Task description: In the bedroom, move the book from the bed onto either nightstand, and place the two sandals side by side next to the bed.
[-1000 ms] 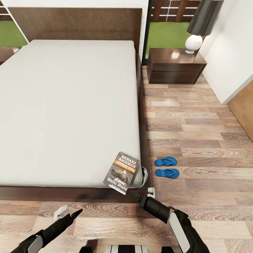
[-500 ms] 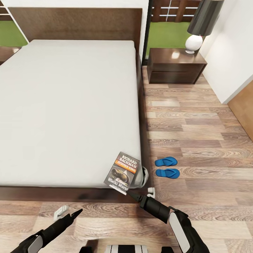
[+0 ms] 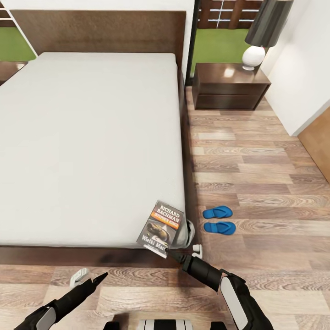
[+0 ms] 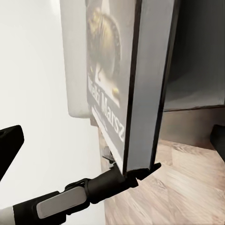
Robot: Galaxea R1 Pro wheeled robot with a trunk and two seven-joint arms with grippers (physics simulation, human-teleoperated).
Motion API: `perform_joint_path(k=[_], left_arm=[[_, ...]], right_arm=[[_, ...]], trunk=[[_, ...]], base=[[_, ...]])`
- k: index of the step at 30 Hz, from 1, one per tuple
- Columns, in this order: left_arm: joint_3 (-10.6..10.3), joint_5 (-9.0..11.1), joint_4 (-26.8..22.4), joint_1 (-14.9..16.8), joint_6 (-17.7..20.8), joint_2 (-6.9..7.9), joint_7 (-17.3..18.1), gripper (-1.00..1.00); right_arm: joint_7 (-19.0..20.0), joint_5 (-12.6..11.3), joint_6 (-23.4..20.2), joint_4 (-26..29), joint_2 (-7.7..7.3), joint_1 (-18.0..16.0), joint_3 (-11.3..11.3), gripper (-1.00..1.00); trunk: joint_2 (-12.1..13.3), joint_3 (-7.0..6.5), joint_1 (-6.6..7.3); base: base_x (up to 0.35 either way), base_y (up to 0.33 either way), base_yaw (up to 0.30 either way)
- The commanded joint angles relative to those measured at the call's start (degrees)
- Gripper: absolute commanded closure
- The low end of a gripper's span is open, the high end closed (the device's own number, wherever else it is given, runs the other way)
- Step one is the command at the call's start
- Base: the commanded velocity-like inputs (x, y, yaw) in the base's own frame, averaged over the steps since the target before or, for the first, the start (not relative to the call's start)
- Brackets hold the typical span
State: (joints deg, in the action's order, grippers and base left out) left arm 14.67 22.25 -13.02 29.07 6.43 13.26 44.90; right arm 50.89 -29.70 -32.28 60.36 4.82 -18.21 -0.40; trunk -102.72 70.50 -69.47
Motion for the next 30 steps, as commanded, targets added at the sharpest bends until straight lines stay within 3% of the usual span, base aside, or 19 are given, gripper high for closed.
perform_joint_path(k=[1,30], left_arm=[[0.0,0.5,0.0,0.0,0.6,0.01,0.2,-1.0],[0.0,0.5,0.1,0.0,0.5,0.01,0.2,-1.0]], right_arm=[[0.0,-0.4,-0.4,0.0,0.02,0.0,0.0,-1.0],[0.0,-0.4,-0.4,0.0,-0.02,0.0,0.0,-1.0]], trunk=[[0.0,0.03,-0.02],[0.0,0.03,-0.02]], base=[[0.218,0.048,0.0],[0.014,0.003,0.0]])
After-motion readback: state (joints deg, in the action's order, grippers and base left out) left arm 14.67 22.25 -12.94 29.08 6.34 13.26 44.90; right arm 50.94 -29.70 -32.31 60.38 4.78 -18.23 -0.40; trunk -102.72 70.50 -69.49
